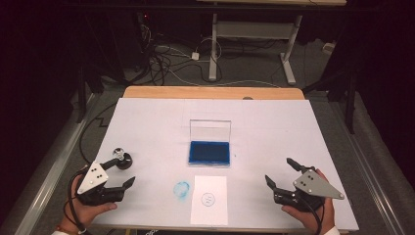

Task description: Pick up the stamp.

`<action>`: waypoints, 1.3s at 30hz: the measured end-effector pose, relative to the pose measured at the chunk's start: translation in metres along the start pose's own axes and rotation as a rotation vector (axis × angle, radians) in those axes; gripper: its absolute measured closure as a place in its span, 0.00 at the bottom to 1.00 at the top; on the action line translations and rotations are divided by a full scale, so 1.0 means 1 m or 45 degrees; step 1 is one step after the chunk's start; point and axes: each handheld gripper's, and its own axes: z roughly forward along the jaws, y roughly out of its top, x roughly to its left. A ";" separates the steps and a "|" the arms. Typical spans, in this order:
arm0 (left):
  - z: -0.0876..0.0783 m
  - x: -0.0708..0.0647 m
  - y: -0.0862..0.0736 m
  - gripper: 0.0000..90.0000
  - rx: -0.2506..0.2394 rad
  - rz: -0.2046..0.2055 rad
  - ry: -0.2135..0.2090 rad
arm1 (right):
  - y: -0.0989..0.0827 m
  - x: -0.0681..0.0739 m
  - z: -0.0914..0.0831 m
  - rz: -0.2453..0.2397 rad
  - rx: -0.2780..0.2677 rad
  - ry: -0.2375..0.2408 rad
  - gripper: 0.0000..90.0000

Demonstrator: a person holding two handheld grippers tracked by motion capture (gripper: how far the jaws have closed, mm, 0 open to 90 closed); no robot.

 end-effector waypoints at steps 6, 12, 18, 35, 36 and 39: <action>0.000 0.001 -0.001 0.21 0.008 -0.004 -0.003 | 0.000 -0.001 -0.003 -0.010 0.004 -0.008 0.21; -0.006 0.004 -0.001 0.21 0.027 -0.014 0.014 | 0.002 0.001 -0.001 -0.028 0.009 0.008 0.24; -0.016 0.021 0.006 0.23 0.087 -0.074 0.036 | 0.000 0.004 0.001 -0.042 0.024 0.026 0.24; 0.040 0.089 0.024 0.25 0.405 -0.204 -0.051 | -0.006 0.006 0.011 -0.070 0.079 0.056 0.26; 0.043 0.090 0.024 0.25 0.423 -0.204 -0.074 | -0.006 0.006 0.011 -0.069 0.082 0.055 0.26; 0.050 0.090 0.023 0.30 0.472 -0.193 -0.086 | -0.006 0.006 0.010 -0.071 0.084 0.057 0.26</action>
